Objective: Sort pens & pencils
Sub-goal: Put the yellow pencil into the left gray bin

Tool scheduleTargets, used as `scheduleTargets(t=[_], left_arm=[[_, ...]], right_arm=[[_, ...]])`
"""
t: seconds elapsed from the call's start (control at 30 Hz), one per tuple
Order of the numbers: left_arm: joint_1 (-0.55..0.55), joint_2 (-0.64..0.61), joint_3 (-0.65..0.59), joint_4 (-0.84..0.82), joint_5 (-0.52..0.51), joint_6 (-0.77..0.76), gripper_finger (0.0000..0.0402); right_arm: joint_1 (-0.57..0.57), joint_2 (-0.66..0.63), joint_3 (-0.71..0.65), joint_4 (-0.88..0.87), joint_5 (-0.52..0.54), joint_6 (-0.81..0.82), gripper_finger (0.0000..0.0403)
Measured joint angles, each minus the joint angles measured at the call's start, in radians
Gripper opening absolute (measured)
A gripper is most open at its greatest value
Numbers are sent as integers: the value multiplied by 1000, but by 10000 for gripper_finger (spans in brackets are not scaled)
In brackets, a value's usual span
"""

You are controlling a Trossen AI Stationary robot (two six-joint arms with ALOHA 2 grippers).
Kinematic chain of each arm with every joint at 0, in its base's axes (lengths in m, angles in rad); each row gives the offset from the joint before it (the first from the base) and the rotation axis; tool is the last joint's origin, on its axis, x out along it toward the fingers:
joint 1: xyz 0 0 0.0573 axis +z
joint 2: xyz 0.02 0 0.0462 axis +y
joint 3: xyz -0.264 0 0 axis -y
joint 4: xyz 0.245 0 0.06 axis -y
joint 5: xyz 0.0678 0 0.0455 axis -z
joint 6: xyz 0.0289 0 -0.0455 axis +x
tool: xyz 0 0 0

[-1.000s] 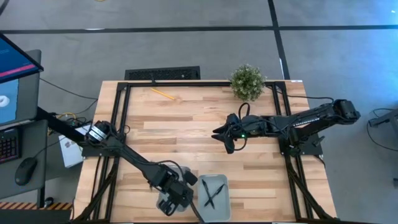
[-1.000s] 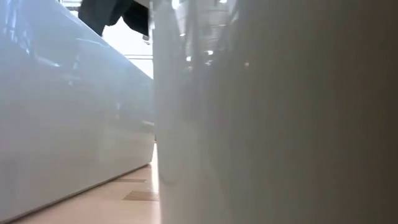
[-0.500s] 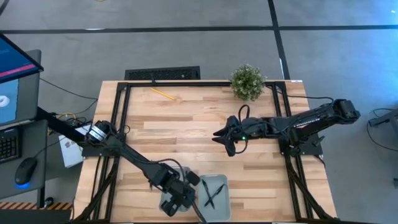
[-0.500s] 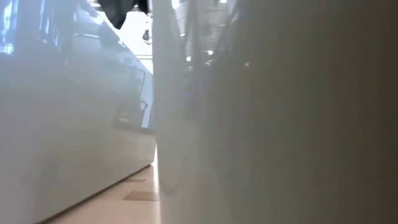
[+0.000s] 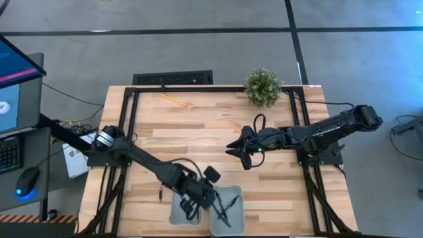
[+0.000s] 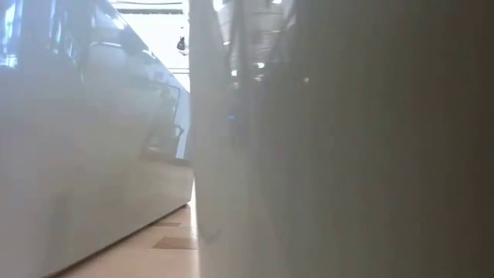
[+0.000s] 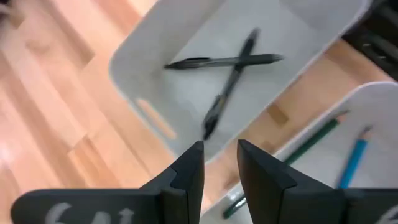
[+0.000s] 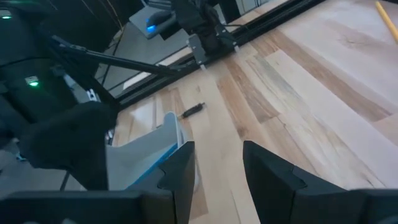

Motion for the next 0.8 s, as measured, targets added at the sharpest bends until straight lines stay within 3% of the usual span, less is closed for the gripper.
scheduleTargets(t=[0.3, 0.67, 0.8], left_arm=[[134, 0, 2, 21, 7, -16, 88], [313, -71, -5, 60, 171, 33, 88], [374, -120, -7, 26, 185, 85, 88]], right_arm=[[-7, 0, 0, 30, 0, -72, 157], [-76, 0, 0, 10, 0, -123, 157], [-123, 0, 0, -1, 0, -124, 157]])
